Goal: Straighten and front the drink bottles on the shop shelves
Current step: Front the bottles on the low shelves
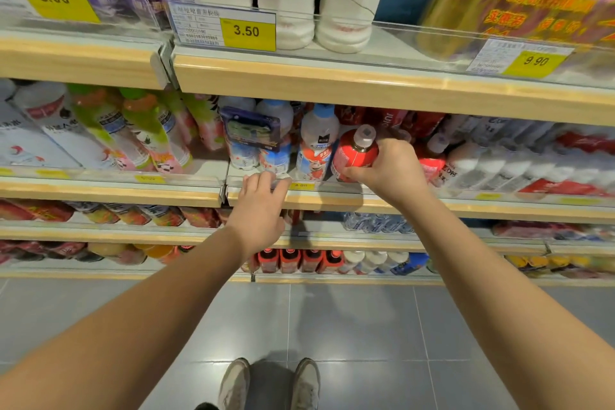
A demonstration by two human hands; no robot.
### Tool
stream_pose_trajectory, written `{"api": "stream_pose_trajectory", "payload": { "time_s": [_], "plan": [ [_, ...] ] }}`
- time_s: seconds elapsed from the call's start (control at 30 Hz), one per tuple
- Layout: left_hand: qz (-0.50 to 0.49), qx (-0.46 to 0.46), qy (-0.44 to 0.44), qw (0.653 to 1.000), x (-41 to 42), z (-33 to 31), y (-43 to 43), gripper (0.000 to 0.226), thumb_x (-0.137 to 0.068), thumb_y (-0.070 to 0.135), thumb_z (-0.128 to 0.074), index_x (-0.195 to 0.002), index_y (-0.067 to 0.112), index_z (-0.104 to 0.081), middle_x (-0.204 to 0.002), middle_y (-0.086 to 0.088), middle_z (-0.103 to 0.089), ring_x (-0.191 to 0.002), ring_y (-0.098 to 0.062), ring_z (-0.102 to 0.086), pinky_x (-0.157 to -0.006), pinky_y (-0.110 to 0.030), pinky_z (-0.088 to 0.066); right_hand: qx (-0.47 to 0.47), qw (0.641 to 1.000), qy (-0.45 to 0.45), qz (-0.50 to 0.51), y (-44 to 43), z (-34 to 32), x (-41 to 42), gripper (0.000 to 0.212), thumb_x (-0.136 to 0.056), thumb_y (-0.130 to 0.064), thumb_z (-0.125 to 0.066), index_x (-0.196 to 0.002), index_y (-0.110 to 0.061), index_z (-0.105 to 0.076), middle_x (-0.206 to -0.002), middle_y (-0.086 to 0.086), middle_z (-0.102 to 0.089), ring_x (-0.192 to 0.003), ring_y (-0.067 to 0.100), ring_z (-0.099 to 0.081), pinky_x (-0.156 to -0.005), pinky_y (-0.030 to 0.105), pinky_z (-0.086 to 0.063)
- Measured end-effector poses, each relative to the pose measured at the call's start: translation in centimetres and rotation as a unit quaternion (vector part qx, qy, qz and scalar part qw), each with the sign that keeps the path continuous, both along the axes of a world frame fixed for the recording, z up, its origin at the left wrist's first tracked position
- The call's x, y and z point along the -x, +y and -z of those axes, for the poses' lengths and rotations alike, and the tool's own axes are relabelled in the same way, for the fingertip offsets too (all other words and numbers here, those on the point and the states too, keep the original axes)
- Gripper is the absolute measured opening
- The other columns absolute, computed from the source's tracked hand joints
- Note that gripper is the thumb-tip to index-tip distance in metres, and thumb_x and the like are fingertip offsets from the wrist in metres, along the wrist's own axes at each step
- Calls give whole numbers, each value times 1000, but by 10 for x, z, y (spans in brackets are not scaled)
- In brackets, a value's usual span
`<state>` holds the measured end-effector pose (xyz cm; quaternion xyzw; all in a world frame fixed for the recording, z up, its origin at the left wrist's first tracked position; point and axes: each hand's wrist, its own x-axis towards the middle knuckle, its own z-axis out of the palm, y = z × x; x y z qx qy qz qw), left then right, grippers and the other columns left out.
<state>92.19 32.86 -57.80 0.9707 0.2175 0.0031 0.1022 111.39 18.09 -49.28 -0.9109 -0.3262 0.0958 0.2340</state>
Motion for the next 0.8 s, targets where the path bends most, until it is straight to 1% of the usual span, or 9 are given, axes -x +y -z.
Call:
{"api": "stream_pose_trajectory", "payload": {
  "time_s": [0.1, 0.2, 0.3, 0.37, 0.43, 0.47, 0.53, 0.67, 0.8],
  "plan": [
    [-6, 7, 3, 1000, -1, 1, 0, 70, -89, 25, -60, -150, 19, -28, -142, -11, -31, -130, -33, -28, -113, -44, -30, 14, 1000, -4, 3, 5, 0, -1, 45, -77, -46, -85, -71, -9, -60, -66, 6, -65, -61, 23, -61, -57, 41, -52],
    [-7, 8, 10, 1000, -2, 1, 1, 71, -88, 26, -60, -151, 19, -27, -144, -12, -29, -130, -33, -28, -113, -45, -30, 9, 1000, -28, -9, 10, 0, -2, 53, -79, -47, -83, -100, -2, -65, -70, 14, -67, -63, 30, -64, -59, 43, -57],
    [-2, -1, 12, 1000, -2, 1, 2, 72, -88, 27, -61, -151, 18, -26, -144, -12, -29, -130, -33, -28, -113, -44, -31, -24, 998, -55, -20, 12, 4, -3, 72, -79, -44, -85, -131, -8, -52, -80, 8, -67, -65, 27, -62, -56, 38, -54],
    [-4, -3, 11, 1000, -1, 1, 2, 73, -87, 27, -61, -151, 18, -26, -143, -12, -29, -129, -33, -29, -112, -43, -32, -33, 998, -53, -19, 12, 9, -4, 75, -77, -44, -87, -134, -13, -48, -83, 1, -62, -68, 23, -59, -52, 29, -45],
    [-3, -4, 9, 1000, -1, 1, 1, 73, -87, 27, -62, -151, 18, -27, -144, -13, -30, -130, -33, -28, -112, -44, -31, -8, 999, -48, -11, 13, 18, -6, 59, -77, -45, -87, -116, -18, -53, -71, -4, -55, -59, 17, -53, -46, 25, -34],
    [-2, -5, 8, 1000, -1, 1, 1, 74, -87, 27, -63, -151, 18, -27, -144, -13, -30, -130, -34, -28, -113, -44, -31, 10, 999, -50, -2, 14, 21, -5, 47, -76, -46, -87, -96, -21, -52, -64, -5, -50, -53, 13, -48, -44, 24, -30],
    [-1, -8, 8, 1000, 0, 1, 1, 74, -86, 27, -63, -151, 18, -27, -144, -13, -30, -130, -33, -28, -112, -44, -30, 22, 998, -51, 8, 16, 26, -4, 58, -76, -48, -86, -67, -25, -34, -55, -4, -42, -46, 11, -37, -42, 25, -23],
    [5, -14, 6, 1000, 0, 1, 2, 74, -86, 27, -62, -152, 17, -27, -142, -13, -31, -129, -33, -29, -113, -42, -29, 41, 995, -86, 20, 20, 29, 0, 68, -77, -55, -83, -55, -15, -33, -49, 1, -37, -44, 14, -33, -42, 29, -20],
    [7, -16, 6, 1000, 0, 3, 3, 75, -86, 27, -62, -152, 17, -26, -142, -13, -30, -129, -33, -28, -113, -43, -28, 75, 991, -107, 21, 24, 29, 1, 73, -74, -66, -77, -54, -13, -33, -48, 1, -37, -42, 12, -34, -41, 28, -20]
  ]
}}
